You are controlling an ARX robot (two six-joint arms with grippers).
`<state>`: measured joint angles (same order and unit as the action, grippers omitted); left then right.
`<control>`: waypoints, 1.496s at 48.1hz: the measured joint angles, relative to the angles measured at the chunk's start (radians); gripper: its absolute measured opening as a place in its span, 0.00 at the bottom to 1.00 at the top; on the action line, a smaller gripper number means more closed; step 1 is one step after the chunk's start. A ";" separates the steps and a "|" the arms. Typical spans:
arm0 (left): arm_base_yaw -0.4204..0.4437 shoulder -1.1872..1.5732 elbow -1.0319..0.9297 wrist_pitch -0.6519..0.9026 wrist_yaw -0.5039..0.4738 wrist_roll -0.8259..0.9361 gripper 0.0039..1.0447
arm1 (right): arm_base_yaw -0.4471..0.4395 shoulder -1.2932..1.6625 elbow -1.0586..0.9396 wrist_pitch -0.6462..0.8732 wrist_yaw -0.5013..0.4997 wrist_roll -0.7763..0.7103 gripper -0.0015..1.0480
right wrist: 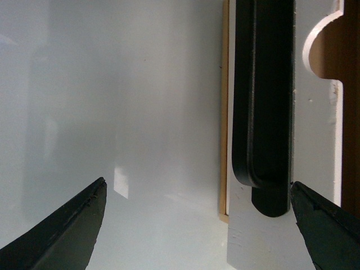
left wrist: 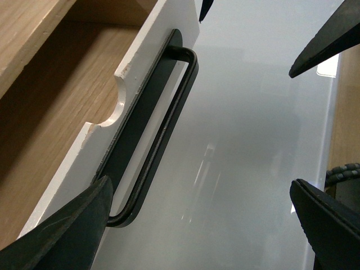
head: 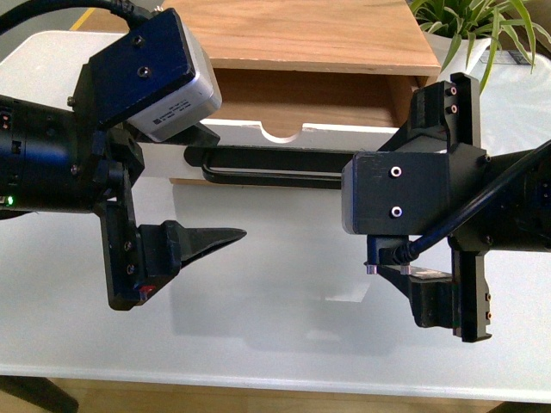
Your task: Close drawer sideways
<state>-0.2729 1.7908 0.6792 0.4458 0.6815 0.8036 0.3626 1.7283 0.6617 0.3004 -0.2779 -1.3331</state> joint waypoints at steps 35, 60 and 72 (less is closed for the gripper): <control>-0.032 0.148 0.132 -0.053 0.011 0.024 0.92 | 0.003 0.103 0.088 0.000 -0.038 -0.002 0.91; -0.039 0.200 0.198 -0.090 0.015 0.039 0.92 | 0.005 0.164 0.132 -0.008 -0.041 -0.018 0.91; -0.040 0.217 0.212 -0.112 0.019 0.048 0.92 | 0.012 0.177 0.151 -0.012 -0.042 -0.019 0.91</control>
<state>-0.3126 2.0075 0.8909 0.3336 0.7002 0.8513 0.3744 1.9057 0.8127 0.2882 -0.3199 -1.3518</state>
